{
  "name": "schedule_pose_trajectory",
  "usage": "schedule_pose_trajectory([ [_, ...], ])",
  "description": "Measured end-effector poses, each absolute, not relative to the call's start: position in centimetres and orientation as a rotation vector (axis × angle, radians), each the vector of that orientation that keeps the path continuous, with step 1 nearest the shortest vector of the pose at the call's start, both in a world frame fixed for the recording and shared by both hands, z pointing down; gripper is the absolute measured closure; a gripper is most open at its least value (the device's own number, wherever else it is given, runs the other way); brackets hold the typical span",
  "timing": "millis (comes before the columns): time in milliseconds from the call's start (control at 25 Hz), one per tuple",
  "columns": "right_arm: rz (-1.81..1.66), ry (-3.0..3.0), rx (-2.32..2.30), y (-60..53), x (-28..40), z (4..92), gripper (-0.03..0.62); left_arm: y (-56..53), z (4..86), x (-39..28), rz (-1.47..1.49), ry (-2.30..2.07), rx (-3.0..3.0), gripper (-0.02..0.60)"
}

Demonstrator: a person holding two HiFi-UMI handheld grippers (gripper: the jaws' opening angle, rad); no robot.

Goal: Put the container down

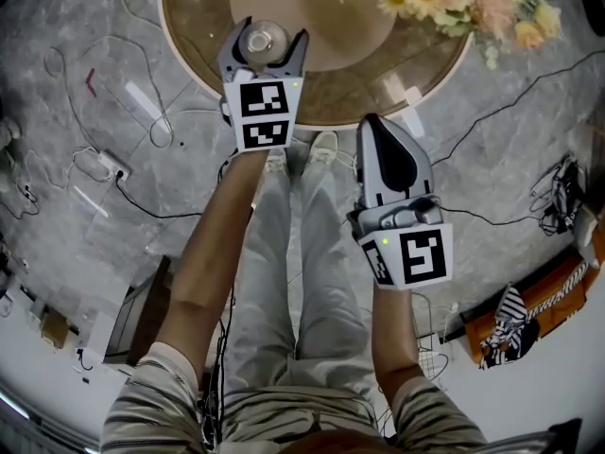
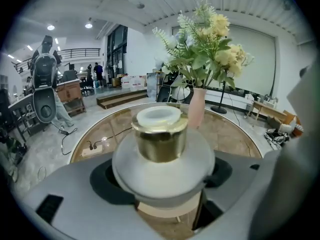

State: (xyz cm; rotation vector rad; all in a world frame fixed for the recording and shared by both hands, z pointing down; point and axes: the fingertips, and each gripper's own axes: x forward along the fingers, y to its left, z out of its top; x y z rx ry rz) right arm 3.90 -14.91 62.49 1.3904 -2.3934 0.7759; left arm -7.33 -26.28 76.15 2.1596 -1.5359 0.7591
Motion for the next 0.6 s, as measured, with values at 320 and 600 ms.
schedule_pose_trajectory([
  [320, 0.788, -2.377, 1.384, -15.1, 3.9, 63.4, 0.597, -27.1, 77.8, -7.3, 0.789, -1.538, 2.174, 0.242],
  [600, 0.805, -2.37, 1.387, -14.7, 3.9, 63.4, 0.597, -27.1, 78.8, -7.4, 0.825, -1.546, 2.168, 0.242],
])
